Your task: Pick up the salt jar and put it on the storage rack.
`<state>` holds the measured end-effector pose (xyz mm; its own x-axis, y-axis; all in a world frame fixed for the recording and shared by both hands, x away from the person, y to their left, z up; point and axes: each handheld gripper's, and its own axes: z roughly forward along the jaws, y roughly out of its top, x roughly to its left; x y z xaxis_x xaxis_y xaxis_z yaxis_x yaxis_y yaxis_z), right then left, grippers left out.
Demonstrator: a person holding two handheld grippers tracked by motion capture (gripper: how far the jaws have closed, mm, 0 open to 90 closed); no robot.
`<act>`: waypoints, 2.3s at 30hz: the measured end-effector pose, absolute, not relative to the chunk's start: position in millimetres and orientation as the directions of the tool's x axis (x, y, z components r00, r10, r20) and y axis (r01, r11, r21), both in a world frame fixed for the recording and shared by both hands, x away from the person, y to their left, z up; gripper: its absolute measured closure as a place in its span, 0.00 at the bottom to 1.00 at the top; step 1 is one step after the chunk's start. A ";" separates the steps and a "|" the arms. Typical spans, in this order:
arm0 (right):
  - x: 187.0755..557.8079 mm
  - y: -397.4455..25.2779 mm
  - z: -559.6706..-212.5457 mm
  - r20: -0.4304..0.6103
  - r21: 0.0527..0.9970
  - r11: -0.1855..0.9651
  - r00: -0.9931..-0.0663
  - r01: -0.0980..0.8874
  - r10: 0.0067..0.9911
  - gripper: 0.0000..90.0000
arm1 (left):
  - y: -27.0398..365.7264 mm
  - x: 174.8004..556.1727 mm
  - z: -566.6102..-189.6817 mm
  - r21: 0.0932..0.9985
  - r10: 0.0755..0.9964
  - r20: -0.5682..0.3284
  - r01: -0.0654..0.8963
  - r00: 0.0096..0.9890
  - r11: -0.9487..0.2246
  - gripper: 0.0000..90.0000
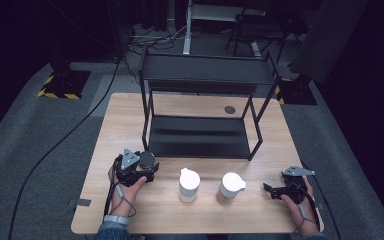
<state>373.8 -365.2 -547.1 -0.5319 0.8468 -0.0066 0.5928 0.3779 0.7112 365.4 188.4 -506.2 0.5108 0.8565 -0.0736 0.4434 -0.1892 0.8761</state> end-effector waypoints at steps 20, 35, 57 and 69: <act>373.8 -365.2 -547.1 -0.006 0.711 0.377 -0.531 0.593 0.847 0.00 | 185.0 366.0 -510.3 0.842 0.857 -0.017 0.469 0.515 -0.265 0.35; 373.8 -365.1 -547.1 -0.006 0.711 0.377 -0.531 0.593 0.847 0.00 | 182.1 363.0 -497.9 0.849 0.860 0.004 0.452 0.511 -0.273 0.35; 373.7 -365.1 -547.0 -0.007 0.711 0.377 -0.531 0.593 0.847 0.00 | 163.5 367.4 -457.7 0.863 0.833 0.024 0.409 0.553 -0.297 0.35; 373.8 -365.1 -547.0 -0.006 0.711 0.377 -0.531 0.593 0.847 0.00 | 157.6 372.1 -439.4 0.865 0.824 0.046 0.390 0.564 -0.315 0.35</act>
